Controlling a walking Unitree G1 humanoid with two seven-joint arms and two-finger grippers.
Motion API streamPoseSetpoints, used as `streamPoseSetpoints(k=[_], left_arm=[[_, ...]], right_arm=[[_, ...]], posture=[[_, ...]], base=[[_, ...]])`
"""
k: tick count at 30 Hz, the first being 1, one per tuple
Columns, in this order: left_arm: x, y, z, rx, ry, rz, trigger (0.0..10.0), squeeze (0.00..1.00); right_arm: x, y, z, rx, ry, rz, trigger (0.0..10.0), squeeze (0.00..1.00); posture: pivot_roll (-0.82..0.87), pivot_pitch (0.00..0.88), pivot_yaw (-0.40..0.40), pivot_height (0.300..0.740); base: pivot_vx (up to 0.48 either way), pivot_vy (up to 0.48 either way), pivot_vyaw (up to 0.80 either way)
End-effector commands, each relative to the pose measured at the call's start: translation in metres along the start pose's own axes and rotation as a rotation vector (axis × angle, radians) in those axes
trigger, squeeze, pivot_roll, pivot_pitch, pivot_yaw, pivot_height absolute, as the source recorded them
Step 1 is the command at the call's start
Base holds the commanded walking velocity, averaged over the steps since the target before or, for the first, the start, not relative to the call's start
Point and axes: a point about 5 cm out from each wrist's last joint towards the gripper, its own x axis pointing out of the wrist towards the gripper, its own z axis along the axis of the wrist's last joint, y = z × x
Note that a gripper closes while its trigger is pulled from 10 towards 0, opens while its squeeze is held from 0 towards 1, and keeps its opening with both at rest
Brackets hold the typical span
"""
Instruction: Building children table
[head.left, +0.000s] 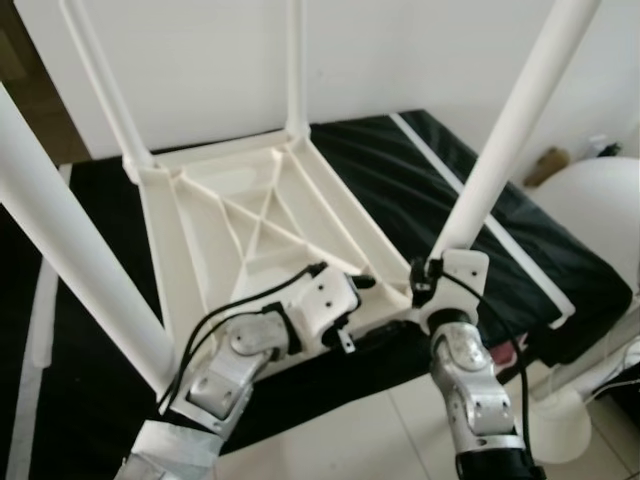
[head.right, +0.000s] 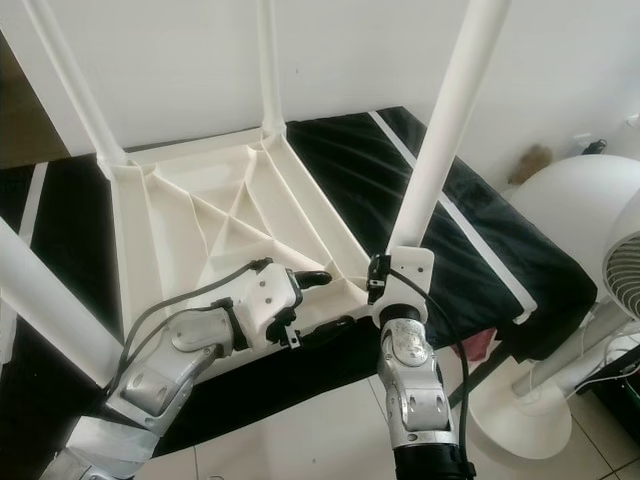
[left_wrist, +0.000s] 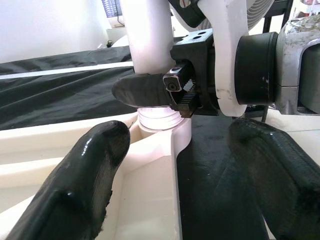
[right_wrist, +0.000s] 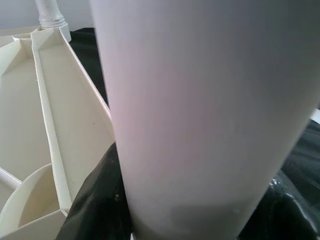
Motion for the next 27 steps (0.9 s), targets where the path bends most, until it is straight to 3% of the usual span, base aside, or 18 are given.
streamPoseSetpoints(k=[1,5,6,16,22,23,24,27], left_arm=[[0.001,-0.003,-0.001,0.008,0.007,-0.049,10.0,0.00],[0.001,-0.003,-0.001,0.009,0.009,-0.051,10.0,0.00],[0.001,-0.003,-0.002,0.011,0.012,-0.051,10.0,0.00],[0.001,-0.004,-0.008,0.007,0.029,-0.051,10.0,0.00],[0.000,-0.006,-0.007,0.003,0.026,-0.053,10.0,0.00],[0.000,-0.006,-0.007,0.003,0.025,-0.053,10.0,0.00],[0.000,-0.006,-0.004,-0.007,0.011,-0.053,10.0,0.00],[0.000,-0.004,0.003,-0.028,-0.022,-0.050,10.0,0.00]], right_arm=[[-0.004,-0.004,-0.018,-0.008,0.086,-0.011,10.0,0.00],[-0.005,-0.004,-0.018,0.016,0.083,-0.010,10.0,0.04],[-0.005,-0.005,-0.016,0.028,0.070,-0.005,10.0,1.00],[-0.015,-0.021,-0.013,0.026,0.024,0.011,10.0,1.00],[-0.026,-0.024,-0.012,0.024,-0.004,0.105,10.0,1.00],[-0.028,-0.025,-0.012,0.019,-0.008,0.123,10.0,0.71],[-0.029,-0.026,-0.012,0.017,-0.002,0.157,10.0,0.00],[-0.031,-0.027,-0.012,0.021,0.011,0.248,10.0,0.00]], posture=[[-0.09,0.004,0.011,0.740],[-0.09,0.002,0.012,0.740],[-0.09,0.000,0.015,0.740],[-0.10,0.000,0.017,0.740],[-0.11,0.000,0.015,0.740],[-0.11,0.000,0.014,0.740],[-0.11,0.002,0.012,0.740],[-0.11,0.004,0.012,0.740]], base=[[0.000,0.000,0.00],[0.000,0.000,0.00],[0.000,0.000,0.00],[0.000,0.000,0.00],[0.000,0.000,0.00],[0.000,0.000,0.00],[0.000,0.000,0.00],[0.000,0.000,0.00]])
